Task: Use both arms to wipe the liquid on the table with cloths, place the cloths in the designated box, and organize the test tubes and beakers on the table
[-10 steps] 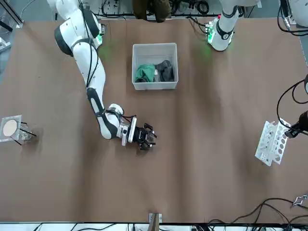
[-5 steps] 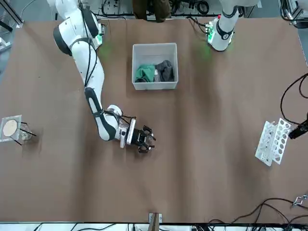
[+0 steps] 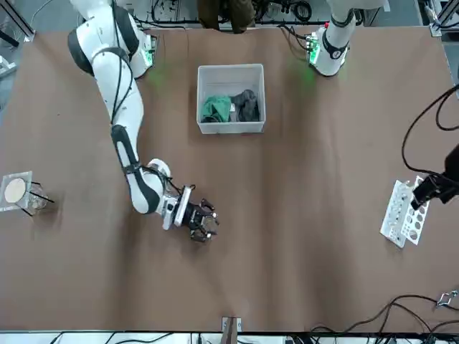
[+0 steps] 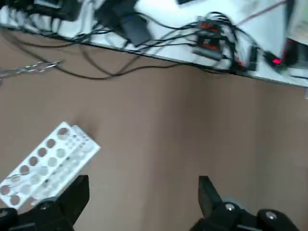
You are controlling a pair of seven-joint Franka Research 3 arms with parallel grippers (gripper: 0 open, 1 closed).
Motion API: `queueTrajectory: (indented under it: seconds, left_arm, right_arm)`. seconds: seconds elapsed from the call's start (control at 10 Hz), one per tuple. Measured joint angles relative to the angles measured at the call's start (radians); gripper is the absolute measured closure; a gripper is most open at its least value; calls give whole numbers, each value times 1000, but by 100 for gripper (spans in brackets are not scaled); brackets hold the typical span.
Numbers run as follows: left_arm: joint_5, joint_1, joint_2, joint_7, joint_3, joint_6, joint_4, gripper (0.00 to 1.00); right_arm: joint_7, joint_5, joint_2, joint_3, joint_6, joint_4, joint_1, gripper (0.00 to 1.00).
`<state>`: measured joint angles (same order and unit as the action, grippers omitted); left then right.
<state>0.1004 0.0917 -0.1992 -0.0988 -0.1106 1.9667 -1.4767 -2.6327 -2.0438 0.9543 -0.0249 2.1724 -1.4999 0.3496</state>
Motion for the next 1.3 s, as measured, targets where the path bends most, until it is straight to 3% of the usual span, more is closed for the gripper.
queueTrajectory:
  seconds: [0.2, 0.5, 0.9, 1.3]
  left_arm:
    - [-19, -5, 18, -3, 77, -154, 64, 0]
    - [-88, -15, 75, -77, 187, -367, 54, 0]
    - [-89, -19, 133, -54, 190, -320, -90, 3]
    - [-89, -46, 144, -50, 190, -302, -99, 2]
  right_arm:
    - [4, 60, -62, 2, 56, -62, -56, 64]
    - [1, 156, -128, 4, 88, -110, -157, 64]
    - [-7, 314, -234, 3, 99, -195, -343, 63]
    - [-4, 424, -354, 2, 97, -305, -535, 63]
